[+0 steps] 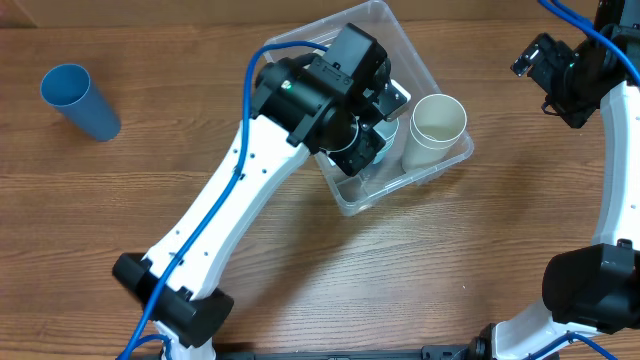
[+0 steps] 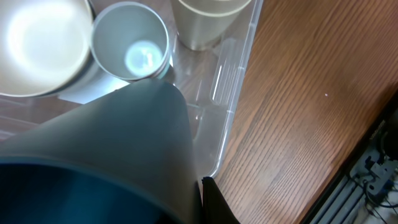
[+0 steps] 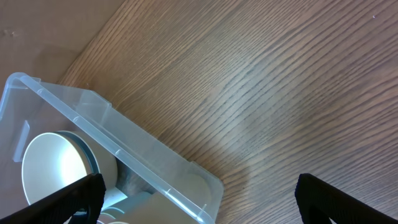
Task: Pack container
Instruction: 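Carry the teal tumbler over the bin's front left corner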
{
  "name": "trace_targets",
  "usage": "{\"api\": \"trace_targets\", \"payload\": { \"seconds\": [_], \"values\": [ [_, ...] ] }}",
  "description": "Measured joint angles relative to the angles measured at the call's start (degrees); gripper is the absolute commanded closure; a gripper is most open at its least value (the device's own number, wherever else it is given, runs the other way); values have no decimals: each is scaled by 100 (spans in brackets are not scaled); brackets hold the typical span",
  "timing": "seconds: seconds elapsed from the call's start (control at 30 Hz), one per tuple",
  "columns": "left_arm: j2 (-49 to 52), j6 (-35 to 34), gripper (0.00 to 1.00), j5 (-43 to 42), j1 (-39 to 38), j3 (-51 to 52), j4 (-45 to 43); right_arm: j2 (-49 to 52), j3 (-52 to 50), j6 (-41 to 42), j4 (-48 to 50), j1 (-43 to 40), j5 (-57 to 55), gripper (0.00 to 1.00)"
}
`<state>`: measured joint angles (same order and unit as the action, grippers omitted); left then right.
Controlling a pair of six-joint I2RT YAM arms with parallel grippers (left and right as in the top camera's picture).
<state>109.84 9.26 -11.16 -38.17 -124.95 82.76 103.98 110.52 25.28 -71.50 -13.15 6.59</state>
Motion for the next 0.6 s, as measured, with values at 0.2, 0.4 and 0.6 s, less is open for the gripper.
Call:
{"api": "trace_targets", "payload": {
  "seconds": [0.2, 0.4, 0.6],
  "values": [
    [361, 2, 96, -144, -52, 11, 205, 0, 0, -2, -7, 0, 0, 0],
    [704, 17, 96, -232, -166, 13, 426, 0, 0, -4, -7, 2, -2, 0],
    [986, 37, 96, -256, -199, 13, 684, 0, 0, -4, -4, 2, 0, 0]
  ]
}}
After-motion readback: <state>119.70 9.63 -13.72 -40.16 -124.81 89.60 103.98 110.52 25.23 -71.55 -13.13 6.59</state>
